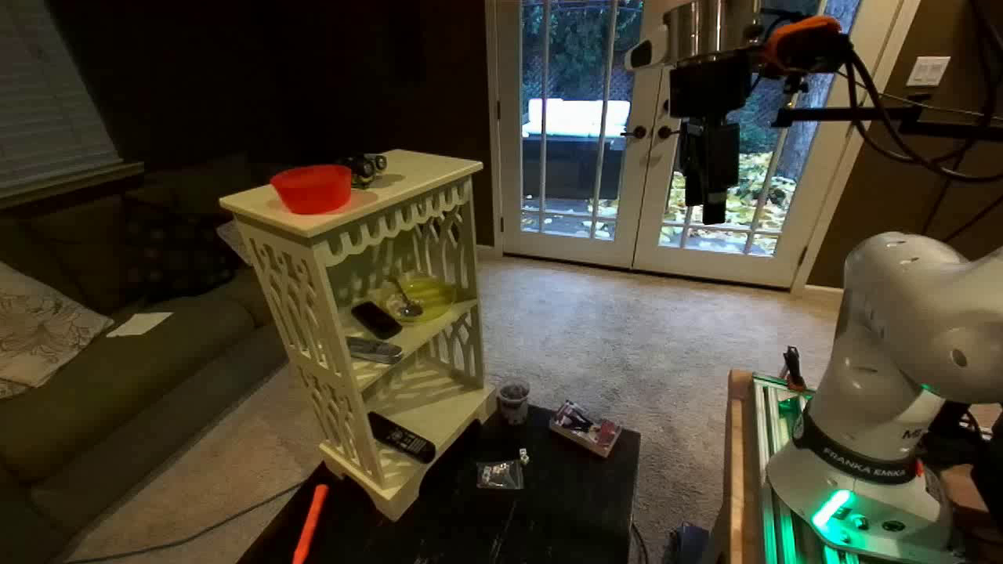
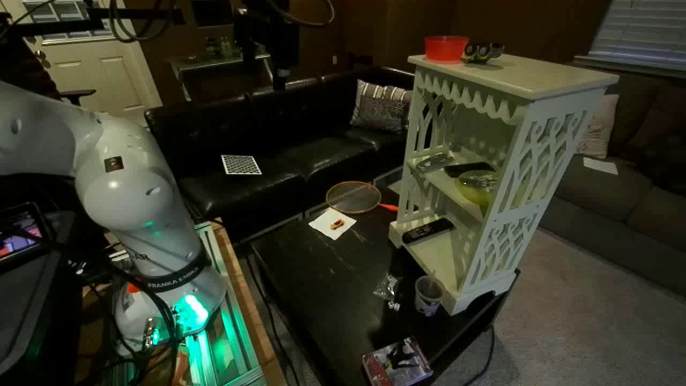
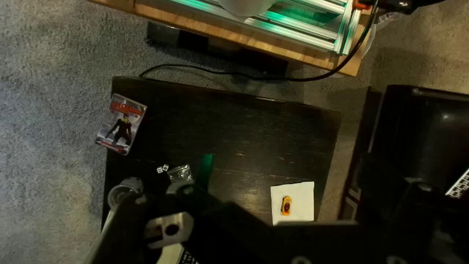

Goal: Put the red bowl on the table

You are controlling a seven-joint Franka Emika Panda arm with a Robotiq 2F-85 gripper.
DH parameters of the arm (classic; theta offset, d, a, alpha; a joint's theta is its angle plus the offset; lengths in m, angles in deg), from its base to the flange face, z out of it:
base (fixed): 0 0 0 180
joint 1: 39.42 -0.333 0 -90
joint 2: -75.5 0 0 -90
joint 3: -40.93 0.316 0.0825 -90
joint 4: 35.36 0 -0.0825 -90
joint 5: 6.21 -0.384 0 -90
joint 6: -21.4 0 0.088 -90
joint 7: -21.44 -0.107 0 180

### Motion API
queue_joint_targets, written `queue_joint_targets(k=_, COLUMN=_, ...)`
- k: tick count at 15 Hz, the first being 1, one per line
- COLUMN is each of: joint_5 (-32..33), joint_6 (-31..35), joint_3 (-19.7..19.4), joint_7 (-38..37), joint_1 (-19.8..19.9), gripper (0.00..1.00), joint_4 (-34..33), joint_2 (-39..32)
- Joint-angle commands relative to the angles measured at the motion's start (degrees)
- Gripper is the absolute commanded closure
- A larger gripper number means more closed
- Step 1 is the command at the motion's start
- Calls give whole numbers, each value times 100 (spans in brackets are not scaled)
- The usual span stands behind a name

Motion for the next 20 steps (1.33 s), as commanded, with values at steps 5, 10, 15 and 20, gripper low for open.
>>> queue_joint_targets(k=5, joint_5=30, joint_6=148, joint_3=34, joint_7=67, joint_1=0, gripper=0, joint_4=-54, joint_2=-62)
queue_joint_targets(k=10, joint_5=522, joint_6=1694, joint_3=225, joint_7=567, joint_1=-157, gripper=0, joint_4=-586, joint_2=-885)
queue_joint_targets(k=15, joint_5=1345, joint_6=2773, joint_3=477, joint_7=1024, joint_1=-176, gripper=0, joint_4=-1961, joint_2=-2212)
queue_joint_targets(k=20, joint_5=1967, joint_6=3392, joint_3=747, joint_7=1552, joint_1=-231, gripper=0, joint_4=-3627, joint_2=-3487)
